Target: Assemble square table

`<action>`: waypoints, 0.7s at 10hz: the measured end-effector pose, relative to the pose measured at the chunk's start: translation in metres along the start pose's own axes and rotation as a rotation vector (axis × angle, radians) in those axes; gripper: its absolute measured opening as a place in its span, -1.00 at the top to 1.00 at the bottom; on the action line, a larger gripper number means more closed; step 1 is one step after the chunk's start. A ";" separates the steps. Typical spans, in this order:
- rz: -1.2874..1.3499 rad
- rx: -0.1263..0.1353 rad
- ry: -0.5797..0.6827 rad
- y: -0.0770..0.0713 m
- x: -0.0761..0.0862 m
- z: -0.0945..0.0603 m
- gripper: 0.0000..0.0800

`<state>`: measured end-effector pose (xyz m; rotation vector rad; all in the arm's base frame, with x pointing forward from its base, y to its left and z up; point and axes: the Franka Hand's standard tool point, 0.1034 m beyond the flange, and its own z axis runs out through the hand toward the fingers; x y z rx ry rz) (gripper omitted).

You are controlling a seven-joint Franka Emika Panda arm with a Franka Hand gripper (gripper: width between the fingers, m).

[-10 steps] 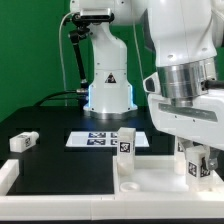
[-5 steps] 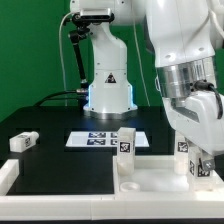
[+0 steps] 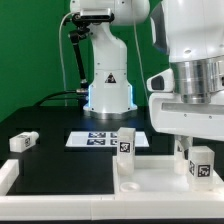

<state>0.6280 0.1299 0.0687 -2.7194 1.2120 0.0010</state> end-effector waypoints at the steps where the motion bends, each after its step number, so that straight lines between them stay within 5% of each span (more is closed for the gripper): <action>1: -0.086 -0.001 0.001 0.000 0.000 0.000 -0.61; 5: -0.758 -0.055 0.032 0.001 0.002 -0.002 -0.62; 7: -0.787 -0.057 0.028 0.002 0.002 0.001 -0.62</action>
Offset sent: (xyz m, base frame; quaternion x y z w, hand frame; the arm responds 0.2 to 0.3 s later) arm 0.0001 -0.0022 0.0144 -0.0420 0.0529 -0.4658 0.8823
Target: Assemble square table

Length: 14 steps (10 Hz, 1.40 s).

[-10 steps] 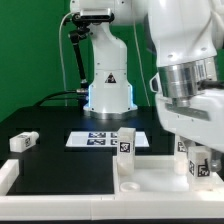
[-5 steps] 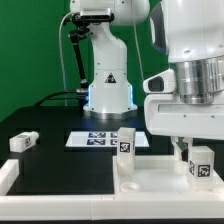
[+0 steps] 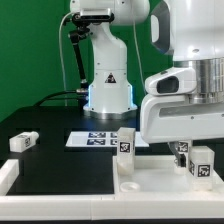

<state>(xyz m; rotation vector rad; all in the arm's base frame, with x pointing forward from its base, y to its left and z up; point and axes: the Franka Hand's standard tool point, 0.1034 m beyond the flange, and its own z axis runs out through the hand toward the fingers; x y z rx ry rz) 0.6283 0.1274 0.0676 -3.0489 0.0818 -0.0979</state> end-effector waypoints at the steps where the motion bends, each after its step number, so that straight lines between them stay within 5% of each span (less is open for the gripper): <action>1: 0.023 0.000 0.000 0.000 0.000 0.000 -0.31; 2: 0.021 0.000 0.000 0.000 0.000 0.000 0.03; 3: 0.056 -0.003 0.001 0.003 0.001 0.000 0.03; 4: 0.158 -0.005 0.000 0.005 0.001 0.000 0.27; 7: 0.369 -0.001 0.000 0.007 0.001 0.000 0.27; 9: 0.753 -0.004 -0.029 0.009 0.000 -0.003 0.27; 10: 0.970 0.003 -0.073 0.005 -0.004 -0.003 0.27; 12: 1.312 0.082 -0.117 0.005 -0.002 -0.001 0.27; 14: 1.508 0.089 -0.131 0.004 -0.001 -0.001 0.27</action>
Offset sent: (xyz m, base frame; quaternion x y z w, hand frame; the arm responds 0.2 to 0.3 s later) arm 0.0000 0.0000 0.0000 0.0000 0.0000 0.1938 0.9810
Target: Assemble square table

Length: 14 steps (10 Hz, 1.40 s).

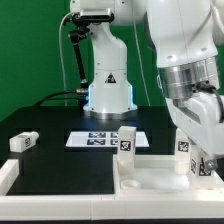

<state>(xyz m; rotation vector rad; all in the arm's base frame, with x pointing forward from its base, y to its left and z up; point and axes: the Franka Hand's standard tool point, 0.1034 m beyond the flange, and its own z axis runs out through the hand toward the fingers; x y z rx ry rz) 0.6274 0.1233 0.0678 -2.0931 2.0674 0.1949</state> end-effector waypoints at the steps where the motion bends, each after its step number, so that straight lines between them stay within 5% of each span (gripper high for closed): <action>1: 0.055 0.000 0.002 0.000 0.003 0.000 0.27; 8: 0.337 0.006 0.024 0.000 0.004 0.000 0.27; 9: 0.331 0.005 0.024 0.000 0.003 0.001 0.06; 10: 0.329 0.004 0.023 0.000 0.003 0.001 0.06; 11: 0.328 0.004 0.023 0.000 0.003 0.001 -0.39; 12: 0.314 0.004 0.024 0.001 0.003 0.000 -0.55; 14: 0.209 0.004 0.026 0.013 0.016 -0.016 -0.61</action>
Offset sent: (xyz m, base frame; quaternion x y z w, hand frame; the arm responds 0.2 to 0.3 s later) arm 0.0015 -0.0032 0.0000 0.0009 0.0089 0.1921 0.9813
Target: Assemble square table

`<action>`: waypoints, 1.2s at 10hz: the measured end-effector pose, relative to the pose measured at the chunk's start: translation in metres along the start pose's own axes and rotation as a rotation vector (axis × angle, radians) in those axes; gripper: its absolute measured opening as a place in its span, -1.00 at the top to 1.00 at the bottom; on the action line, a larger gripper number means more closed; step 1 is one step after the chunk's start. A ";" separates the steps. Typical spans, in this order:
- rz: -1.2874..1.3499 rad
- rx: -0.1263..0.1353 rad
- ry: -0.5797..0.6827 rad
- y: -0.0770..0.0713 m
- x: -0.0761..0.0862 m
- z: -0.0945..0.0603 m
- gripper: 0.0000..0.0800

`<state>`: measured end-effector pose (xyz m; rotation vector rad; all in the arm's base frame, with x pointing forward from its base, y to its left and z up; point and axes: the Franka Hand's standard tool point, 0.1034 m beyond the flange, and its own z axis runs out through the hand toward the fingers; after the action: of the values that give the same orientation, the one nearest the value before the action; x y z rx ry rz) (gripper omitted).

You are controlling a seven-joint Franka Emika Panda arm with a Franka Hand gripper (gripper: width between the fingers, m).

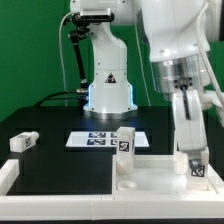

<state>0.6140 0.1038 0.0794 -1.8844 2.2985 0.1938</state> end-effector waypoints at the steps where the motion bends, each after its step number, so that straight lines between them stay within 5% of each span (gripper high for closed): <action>1: -0.016 0.016 -0.004 -0.001 0.012 -0.017 -0.62; 2: -0.032 0.019 -0.007 -0.007 0.018 -0.030 -0.62; 9: -0.055 0.020 -0.003 -0.007 0.017 -0.026 -0.62; 10: -0.139 0.025 -0.001 -0.004 0.024 -0.027 -0.62; 12: -0.320 0.022 0.004 0.022 0.070 -0.042 -0.62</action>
Offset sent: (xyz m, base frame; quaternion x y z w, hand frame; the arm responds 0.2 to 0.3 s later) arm 0.0000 0.0000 0.0000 0.0000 0.0000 0.0000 1.0000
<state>0.5773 0.0322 0.1057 -2.2051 1.9539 0.1226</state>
